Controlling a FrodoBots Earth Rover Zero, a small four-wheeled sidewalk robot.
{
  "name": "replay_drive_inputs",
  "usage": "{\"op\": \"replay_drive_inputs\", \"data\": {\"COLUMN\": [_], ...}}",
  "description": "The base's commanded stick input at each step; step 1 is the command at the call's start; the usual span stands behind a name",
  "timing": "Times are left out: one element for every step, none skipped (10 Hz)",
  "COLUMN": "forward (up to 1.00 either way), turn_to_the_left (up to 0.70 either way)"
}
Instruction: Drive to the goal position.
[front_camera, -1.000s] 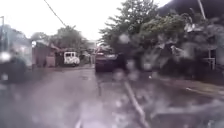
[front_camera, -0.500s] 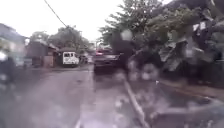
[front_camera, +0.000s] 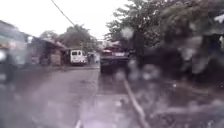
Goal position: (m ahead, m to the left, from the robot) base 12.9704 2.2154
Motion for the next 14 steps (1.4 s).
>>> {"op": "replay_drive_inputs", "data": {"forward": [1.00, 1.00, 1.00, 1.00, 1.00, 1.00, 1.00, 1.00, 1.00, 1.00, 1.00, 1.00, 1.00, 1.00], "turn_to_the_left": [0.27, 0.27, 0.27, 0.08, 0.00, 0.00, 0.00, 0.00, 0.00, 0.00, 0.00, 0.00, 0.00, 0.00]}}
